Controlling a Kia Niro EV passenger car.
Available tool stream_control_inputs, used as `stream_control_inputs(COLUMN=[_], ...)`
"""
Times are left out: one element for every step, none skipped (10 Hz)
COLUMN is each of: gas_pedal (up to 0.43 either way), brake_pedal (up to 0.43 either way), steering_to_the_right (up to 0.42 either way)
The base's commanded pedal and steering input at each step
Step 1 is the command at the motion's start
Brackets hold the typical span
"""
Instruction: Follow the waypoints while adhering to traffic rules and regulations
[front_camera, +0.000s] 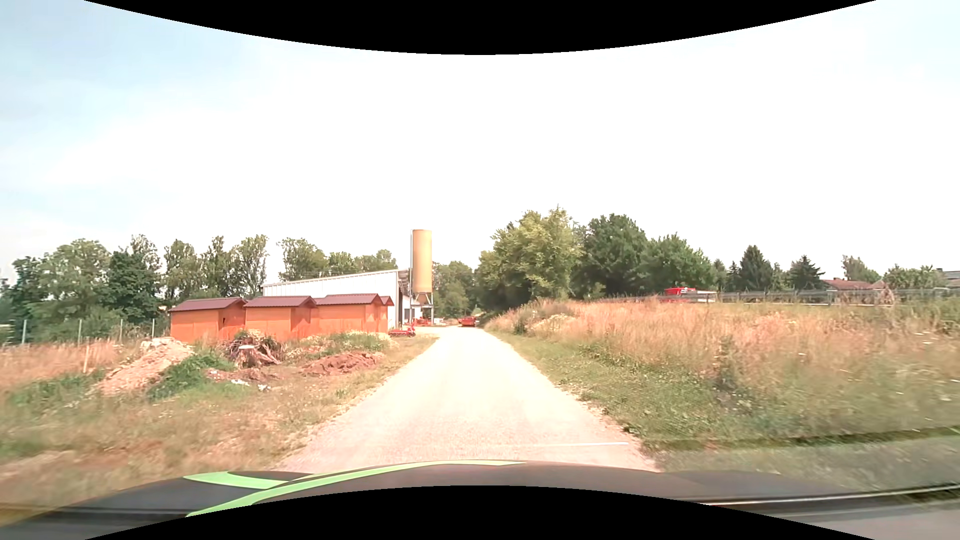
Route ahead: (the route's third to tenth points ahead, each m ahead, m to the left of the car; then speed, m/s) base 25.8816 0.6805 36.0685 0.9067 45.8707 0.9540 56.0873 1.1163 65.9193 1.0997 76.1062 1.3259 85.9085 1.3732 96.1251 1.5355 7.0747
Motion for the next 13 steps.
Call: stream_control_inputs(gas_pedal=[0.087, 0.087, 0.087, 0.087, 0.087, 0.087, 0.087, 0.087, 0.087, 0.087, 0.087, 0.087, 0.087], brake_pedal=[0.0, 0.0, 0.0, 0.0, 0.0, 0.0, 0.0, 0.0, 0.0, 0.0, 0.0, 0.0, 0.0], steering_to_the_right=[-0.003, -0.003, -0.003, -0.004, -0.005, -0.004, -0.005, -0.005, -0.005, -0.004, -0.005, -0.005, -0.005])
